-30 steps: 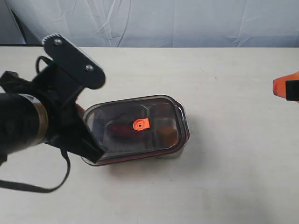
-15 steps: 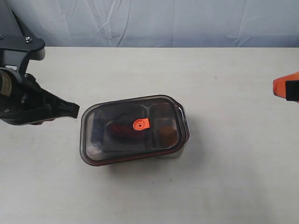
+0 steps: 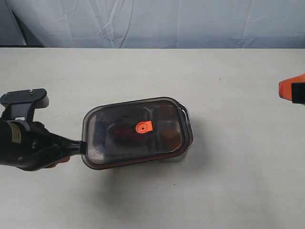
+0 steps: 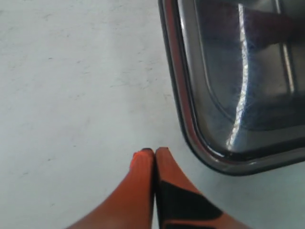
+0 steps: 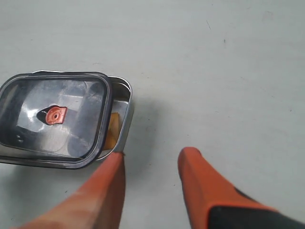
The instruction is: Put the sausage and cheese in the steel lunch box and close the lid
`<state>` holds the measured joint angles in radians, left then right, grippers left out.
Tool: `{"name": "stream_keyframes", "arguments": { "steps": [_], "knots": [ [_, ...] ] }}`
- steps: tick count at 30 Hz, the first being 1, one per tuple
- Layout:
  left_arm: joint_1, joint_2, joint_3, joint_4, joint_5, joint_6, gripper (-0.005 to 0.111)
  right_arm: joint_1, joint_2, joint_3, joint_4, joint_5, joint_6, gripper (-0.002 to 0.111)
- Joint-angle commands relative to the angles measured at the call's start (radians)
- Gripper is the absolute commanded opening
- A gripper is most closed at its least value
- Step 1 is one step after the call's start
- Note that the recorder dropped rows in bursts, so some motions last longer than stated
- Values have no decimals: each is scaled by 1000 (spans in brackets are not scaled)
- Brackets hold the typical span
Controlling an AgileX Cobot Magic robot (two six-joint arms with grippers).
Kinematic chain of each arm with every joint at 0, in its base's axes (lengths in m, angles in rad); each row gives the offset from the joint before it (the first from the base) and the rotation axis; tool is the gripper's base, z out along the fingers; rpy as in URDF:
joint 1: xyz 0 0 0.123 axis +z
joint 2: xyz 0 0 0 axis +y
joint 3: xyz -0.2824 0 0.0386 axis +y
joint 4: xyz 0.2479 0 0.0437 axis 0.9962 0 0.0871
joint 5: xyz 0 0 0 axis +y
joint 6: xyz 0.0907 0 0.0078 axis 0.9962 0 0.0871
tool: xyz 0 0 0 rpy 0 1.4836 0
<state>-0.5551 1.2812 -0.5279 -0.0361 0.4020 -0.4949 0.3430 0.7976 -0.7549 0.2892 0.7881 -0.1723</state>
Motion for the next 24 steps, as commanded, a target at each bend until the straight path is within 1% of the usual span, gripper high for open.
{"name": "stream_keyframes", "arguments": {
  "steps": [1, 4, 9, 11, 24],
  "knots": [
    [5, 16, 17, -33, -76, -3, 0, -4, -4, -1, -10, -3, 0, 39],
    [5, 26, 17, -21, -81, -1, 0, -4, -4, -1, -10, -3, 0, 39],
    [5, 111, 18, -18, -106, -1, 0, -4, -4, -1, -11, -7, 0, 39],
    [5, 138, 18, -54, -146, -1, 0, -4, -4, -1, -11, -7, 0, 39],
    [5, 173, 18, -76, -202, -1, 0, -4, -4, 1, -15, -9, 0, 39]
  ]
}}
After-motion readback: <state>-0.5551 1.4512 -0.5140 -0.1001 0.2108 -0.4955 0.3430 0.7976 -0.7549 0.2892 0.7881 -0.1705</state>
